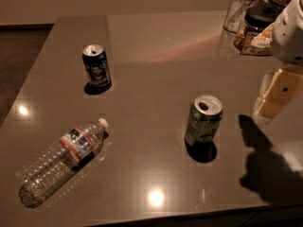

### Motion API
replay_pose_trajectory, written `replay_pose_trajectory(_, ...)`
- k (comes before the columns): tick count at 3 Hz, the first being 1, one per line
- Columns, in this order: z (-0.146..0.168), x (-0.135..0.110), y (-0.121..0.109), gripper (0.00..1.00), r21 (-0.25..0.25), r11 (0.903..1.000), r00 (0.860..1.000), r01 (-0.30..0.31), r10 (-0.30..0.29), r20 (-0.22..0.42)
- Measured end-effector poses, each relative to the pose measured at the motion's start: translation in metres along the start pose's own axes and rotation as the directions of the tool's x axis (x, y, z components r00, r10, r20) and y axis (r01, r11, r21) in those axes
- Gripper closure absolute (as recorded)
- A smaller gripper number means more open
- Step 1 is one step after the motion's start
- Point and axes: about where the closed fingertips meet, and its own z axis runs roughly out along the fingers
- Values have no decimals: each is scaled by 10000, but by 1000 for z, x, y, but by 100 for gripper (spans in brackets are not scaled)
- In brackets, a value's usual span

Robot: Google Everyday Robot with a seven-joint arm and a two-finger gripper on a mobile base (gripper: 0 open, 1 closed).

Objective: Move green can near pepsi can

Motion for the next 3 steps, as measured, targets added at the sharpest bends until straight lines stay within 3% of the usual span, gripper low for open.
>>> replay_pose_trajectory(2, 1, -5, 4, 0, -78, 10000, 9997, -52, 54, 257)
replay_pose_trajectory(3, 22, -30, 24, 0, -703, 9967, 9925, 407, -322, 1183)
